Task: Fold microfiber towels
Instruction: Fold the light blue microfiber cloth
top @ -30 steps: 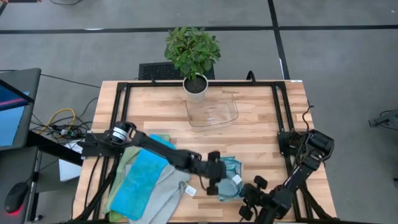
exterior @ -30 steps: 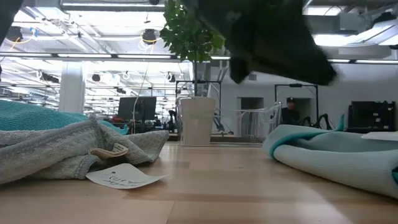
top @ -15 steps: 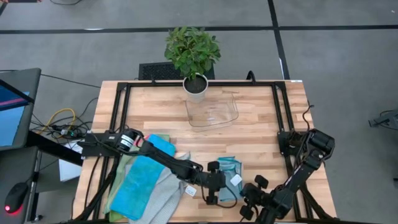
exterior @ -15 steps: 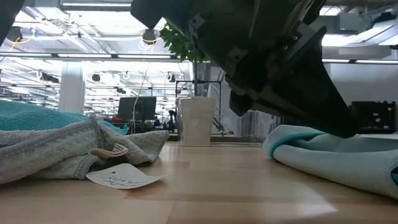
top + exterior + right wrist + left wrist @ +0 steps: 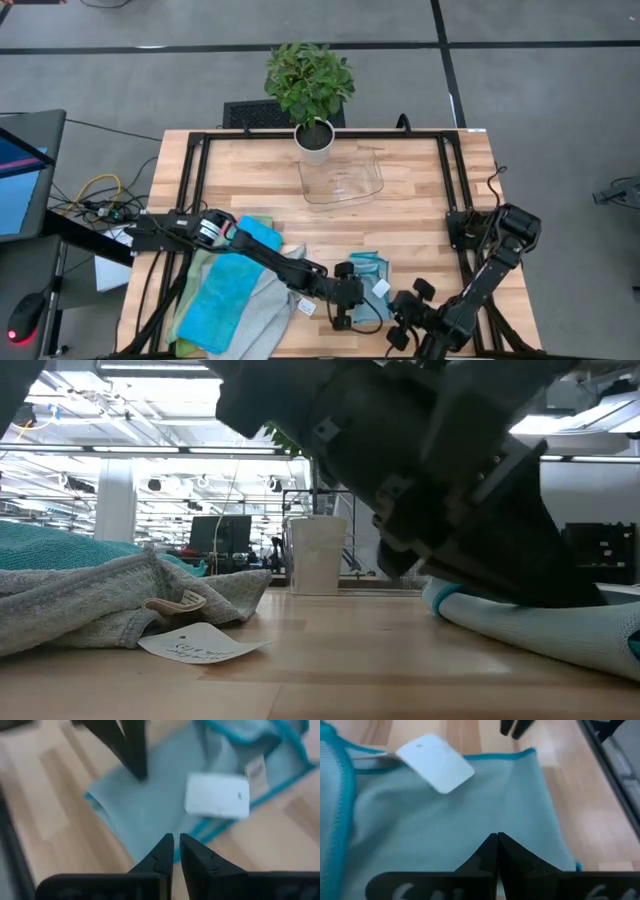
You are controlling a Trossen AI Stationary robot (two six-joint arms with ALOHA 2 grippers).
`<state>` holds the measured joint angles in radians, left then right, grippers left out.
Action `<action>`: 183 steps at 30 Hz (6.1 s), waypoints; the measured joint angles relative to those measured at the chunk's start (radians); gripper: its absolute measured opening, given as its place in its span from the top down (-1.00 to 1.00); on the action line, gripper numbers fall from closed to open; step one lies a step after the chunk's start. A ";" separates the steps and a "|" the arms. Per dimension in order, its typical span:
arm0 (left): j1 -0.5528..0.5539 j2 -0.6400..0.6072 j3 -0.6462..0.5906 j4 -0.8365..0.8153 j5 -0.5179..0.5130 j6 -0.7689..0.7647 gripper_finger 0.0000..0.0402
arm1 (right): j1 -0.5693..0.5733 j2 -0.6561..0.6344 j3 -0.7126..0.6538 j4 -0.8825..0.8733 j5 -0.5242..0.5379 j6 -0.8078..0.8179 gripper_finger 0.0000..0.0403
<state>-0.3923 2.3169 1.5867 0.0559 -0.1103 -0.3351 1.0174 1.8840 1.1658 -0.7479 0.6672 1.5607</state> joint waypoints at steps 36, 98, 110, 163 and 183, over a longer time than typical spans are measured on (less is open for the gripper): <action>0.002 0.009 -0.005 -0.019 -0.036 -0.071 0.99 | -0.152 -0.046 -0.325 0.171 0.072 -0.068 0.87; 0.002 0.008 -0.005 -0.028 -0.047 -0.072 0.99 | -0.207 -0.156 -0.324 0.380 0.134 -0.905 0.44; 0.002 0.008 -0.005 -0.029 -0.054 -0.072 0.99 | -0.329 -0.156 -0.412 0.651 -0.033 -1.120 0.44; 0.000 0.008 -0.005 -0.039 -0.079 -0.081 0.99 | -0.426 -0.131 -0.446 0.764 -0.183 -1.248 0.50; 0.001 0.008 -0.005 -0.043 -0.086 -0.096 0.99 | -0.457 -0.167 -0.447 0.710 -0.197 -1.115 0.93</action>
<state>-0.3913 2.3249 1.5814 0.0128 -0.1962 -0.4313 0.5604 1.7173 0.7189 -0.0378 0.4698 0.4456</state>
